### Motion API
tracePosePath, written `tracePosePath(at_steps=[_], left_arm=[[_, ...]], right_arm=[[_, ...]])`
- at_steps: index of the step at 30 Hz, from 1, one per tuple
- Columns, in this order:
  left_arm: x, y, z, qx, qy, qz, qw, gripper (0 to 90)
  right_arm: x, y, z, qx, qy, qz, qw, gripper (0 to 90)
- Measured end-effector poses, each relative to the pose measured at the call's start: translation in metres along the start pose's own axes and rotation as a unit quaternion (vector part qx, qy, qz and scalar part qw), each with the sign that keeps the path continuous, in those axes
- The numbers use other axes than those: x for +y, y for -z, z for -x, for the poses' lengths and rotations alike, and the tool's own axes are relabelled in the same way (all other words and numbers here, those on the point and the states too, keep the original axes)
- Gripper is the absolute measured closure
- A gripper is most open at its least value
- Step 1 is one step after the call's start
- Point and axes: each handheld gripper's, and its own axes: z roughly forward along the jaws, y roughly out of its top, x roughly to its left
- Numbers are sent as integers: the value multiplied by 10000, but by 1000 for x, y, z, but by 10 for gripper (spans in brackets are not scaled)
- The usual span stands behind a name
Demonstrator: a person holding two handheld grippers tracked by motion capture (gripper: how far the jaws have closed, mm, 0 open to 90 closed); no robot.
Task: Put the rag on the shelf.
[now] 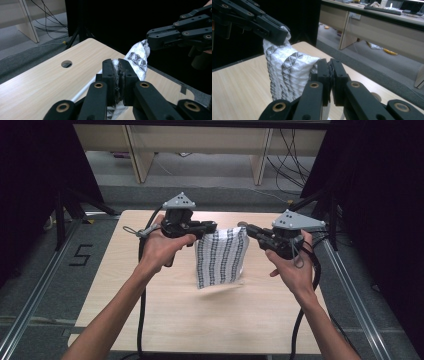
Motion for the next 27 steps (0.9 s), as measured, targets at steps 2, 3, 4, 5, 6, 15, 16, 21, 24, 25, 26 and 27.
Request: tracePosePath(at_steps=[2, 3, 4, 5, 6, 15, 16, 21, 24, 25, 26, 27], left_arm=[[4, -1, -2, 28, 15, 21, 10000, 841], [6, -2, -3, 37, 18, -2, 10000, 841], [7, -3, -5, 43, 41, 43, 10000, 841], [8, -3, -6, 59, 50, 25, 10000, 841], [9, -4, -7, 70, 55, 27, 10000, 841], [23, -5, -22, 218, 200, 140, 9995, 841], [25, -5, -23, 218, 224, 173, 9994, 841], [36, -4, -32, 316, 274, 234, 9988, 842], [44, -7, -40, 406, 292, 280, 9984, 841], [47, -9, -44, 424, 300, 315, 9982, 841], [47, -9, -44, 424, 300, 315, 9982, 841], [49, -13, -49, 458, 325, 326, 9979, 841]], right_arm=[[4, -1, 3, -21, -34, 43, 10000, 877], [5, -2, 4, -40, -26, 63, 10000, 877], [7, -3, 6, -42, -49, 62, 10000, 877], [9, -4, 6, -34, -96, 57, 9999, 877], [10, -5, 8, -74, -55, 86, 9999, 877], [29, -18, 15, -88, -149, 152, 9997, 877], [33, -19, 18, -135, -65, 179, 9997, 877], [47, -26, 22, -133, -144, 239, 9995, 877], [54, -32, 26, -265, -99, 209, 9994, 877], [55, -35, 27, -261, -133, 178, 9994, 877], [55, -35, 27, -261, -133, 178, 9994, 877], [57, -37, 30, -287, -132, 162, 9994, 877]])
